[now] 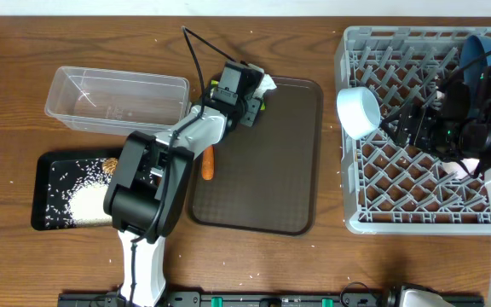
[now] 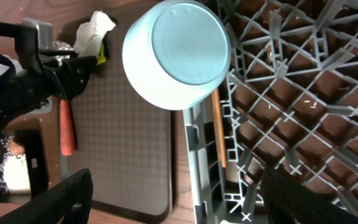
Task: Sort waste into correct bins and load items into the dishwasher rack
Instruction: 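Grasp the white tissue with the left gripper and drop it in the clear container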
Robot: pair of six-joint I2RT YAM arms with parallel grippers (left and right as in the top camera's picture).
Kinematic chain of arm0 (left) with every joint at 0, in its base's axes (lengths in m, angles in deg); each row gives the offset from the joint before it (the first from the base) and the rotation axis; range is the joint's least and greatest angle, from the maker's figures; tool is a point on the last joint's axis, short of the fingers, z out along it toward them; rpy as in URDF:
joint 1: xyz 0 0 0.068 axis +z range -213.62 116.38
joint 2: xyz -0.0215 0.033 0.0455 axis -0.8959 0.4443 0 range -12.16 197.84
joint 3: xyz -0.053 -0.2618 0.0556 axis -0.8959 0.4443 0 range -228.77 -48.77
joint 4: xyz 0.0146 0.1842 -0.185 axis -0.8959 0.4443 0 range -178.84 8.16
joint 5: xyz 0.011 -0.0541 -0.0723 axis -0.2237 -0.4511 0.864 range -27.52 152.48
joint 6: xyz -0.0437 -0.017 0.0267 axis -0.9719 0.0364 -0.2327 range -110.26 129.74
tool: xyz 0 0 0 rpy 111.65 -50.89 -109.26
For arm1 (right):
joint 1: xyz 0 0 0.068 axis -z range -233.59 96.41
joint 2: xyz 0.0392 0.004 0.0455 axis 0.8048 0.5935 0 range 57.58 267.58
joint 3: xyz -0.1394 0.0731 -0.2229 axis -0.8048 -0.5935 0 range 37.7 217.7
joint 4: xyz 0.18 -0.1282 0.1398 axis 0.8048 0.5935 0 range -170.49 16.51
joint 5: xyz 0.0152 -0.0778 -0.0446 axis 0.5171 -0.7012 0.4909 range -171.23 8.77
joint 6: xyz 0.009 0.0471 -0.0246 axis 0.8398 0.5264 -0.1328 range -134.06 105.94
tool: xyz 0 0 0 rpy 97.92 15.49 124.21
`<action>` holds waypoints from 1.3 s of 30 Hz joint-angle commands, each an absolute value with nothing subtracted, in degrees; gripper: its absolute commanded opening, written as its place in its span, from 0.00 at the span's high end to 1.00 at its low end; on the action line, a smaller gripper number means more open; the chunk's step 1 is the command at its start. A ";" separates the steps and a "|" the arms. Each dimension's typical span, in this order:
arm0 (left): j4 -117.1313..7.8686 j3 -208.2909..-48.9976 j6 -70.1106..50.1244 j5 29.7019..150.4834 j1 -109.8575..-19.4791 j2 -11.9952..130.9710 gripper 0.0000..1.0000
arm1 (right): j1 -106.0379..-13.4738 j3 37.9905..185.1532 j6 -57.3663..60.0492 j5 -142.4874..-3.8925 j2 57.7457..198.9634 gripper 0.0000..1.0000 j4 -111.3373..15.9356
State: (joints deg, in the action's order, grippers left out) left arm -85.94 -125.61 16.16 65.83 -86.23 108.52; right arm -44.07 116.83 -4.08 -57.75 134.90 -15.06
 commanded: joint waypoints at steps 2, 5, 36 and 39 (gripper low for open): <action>-85.94 -125.82 15.22 64.48 -86.23 109.35 0.75 | -44.66 117.51 -4.93 -58.75 134.35 0.19 -14.93; -85.26 -125.82 13.65 65.02 -86.49 107.08 0.77 | -44.66 117.51 -4.95 -58.75 134.35 0.19 -14.90; -53.68 -125.82 11.61 49.09 -68.90 84.77 0.76 | -44.66 117.51 -5.39 -58.75 134.35 0.18 -13.11; -53.42 -125.82 11.61 52.72 -69.07 84.61 0.36 | -44.66 117.51 -5.39 -58.78 134.35 0.18 -12.94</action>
State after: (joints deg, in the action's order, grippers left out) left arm -53.75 -125.52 12.33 49.20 -68.74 85.57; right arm -44.07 116.83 -4.30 -58.78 134.90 -13.16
